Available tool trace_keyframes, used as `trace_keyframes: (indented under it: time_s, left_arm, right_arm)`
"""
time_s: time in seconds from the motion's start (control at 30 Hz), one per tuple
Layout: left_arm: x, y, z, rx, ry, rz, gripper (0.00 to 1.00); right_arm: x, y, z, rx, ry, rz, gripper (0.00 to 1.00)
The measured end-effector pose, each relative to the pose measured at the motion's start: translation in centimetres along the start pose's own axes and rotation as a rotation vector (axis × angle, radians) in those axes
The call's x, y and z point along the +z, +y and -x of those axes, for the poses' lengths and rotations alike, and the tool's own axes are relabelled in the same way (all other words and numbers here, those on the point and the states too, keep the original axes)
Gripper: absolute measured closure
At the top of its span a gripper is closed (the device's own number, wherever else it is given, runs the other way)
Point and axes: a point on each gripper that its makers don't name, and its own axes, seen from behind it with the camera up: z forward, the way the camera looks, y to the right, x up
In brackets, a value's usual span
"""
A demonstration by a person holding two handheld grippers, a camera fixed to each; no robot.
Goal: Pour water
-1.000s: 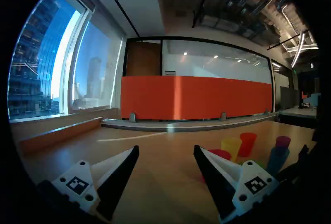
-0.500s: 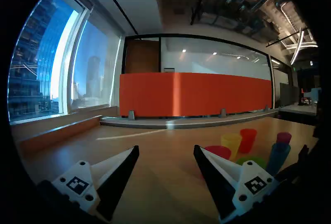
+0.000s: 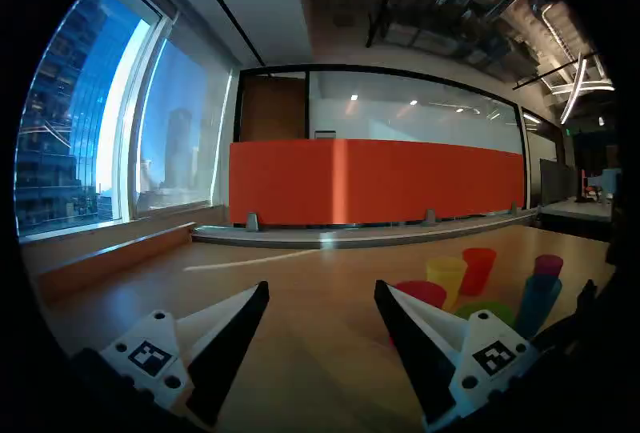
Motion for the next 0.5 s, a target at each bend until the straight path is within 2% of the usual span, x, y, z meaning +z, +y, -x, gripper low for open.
trace_keyframes:
  time_s: [0.3,0.5]
  left_arm:
    - [0.04,-0.03,-0.06,0.001,0.0,0.0,0.02]
    - [0.01,-0.04,-0.05,0.001,0.0,0.0,0.02]
  right_arm:
    - [-0.03,-0.25,-0.39,-0.034,0.052,-0.01,0.0]
    - [0.22,-0.39,0.55,-0.066,0.072,-0.023,0.0]
